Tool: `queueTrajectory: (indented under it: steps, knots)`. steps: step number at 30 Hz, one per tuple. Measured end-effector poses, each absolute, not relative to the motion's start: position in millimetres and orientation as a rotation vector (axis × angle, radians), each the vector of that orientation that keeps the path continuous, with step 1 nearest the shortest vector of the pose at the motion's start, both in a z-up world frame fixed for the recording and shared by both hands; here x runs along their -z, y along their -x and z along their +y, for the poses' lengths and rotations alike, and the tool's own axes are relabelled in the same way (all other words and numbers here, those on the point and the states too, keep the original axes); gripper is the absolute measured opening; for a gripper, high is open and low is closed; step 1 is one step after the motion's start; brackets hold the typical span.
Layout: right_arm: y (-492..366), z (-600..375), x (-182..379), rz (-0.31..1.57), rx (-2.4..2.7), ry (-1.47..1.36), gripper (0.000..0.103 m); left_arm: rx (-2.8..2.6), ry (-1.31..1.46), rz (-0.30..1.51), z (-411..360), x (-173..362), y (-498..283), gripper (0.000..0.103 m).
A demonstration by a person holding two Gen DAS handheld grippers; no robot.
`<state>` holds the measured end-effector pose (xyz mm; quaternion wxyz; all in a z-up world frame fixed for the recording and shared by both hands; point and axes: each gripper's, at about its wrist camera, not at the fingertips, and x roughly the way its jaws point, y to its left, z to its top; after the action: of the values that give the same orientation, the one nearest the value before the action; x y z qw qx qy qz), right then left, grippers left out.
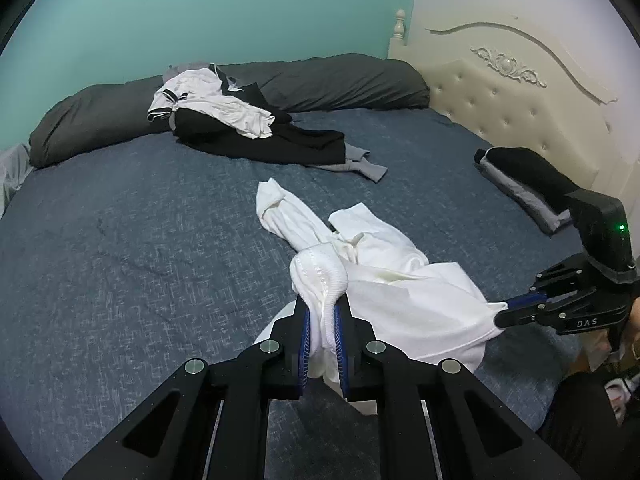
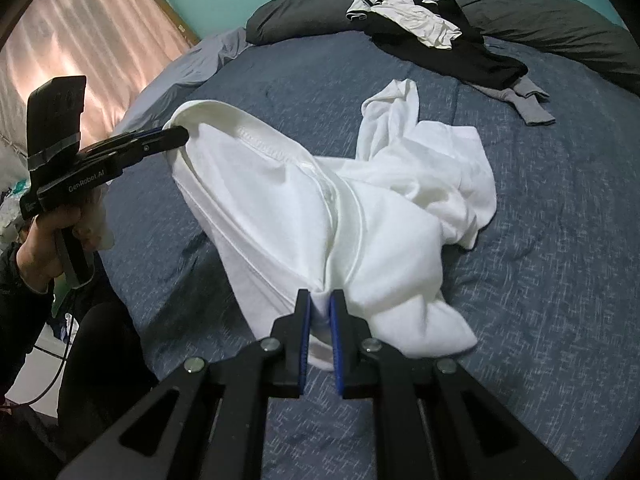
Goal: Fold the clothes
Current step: 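Lift the white garment with the left tool while the right tool holds its edge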
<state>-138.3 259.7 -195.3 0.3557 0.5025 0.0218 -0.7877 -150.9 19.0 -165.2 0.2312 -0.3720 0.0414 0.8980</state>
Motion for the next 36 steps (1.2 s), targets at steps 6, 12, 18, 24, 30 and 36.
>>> queueTrajectory:
  steps: [6, 12, 18, 24, 30, 36]
  knots:
    - [132, 258, 193, 0.075, 2.023, -1.314, 0.017, -2.473, 1.044, 0.096, 17, 171, 141, 0.012]
    - [136, 276, 183, -0.010, 2.074, -1.284, 0.032, -2.474, 1.054, 0.078, 12, 176, 134, 0.012]
    - [149, 277, 184, -0.002, 2.139, -1.298, 0.033, -2.467, 1.059, 0.072, 11, 179, 135, 0.012]
    - [165, 259, 197, 0.001, 2.146, -1.346, 0.037, -2.462, 1.063, 0.061, 11, 181, 136, 0.012]
    - [170, 238, 208, 0.106, 2.103, -1.395, 0.037, -2.462, 1.064, 0.072, 9, 180, 139, 0.012]
    - [159, 230, 224, 0.239, 2.056, -1.447, 0.012, -2.462, 1.055, 0.077, 11, 177, 139, 0.012]
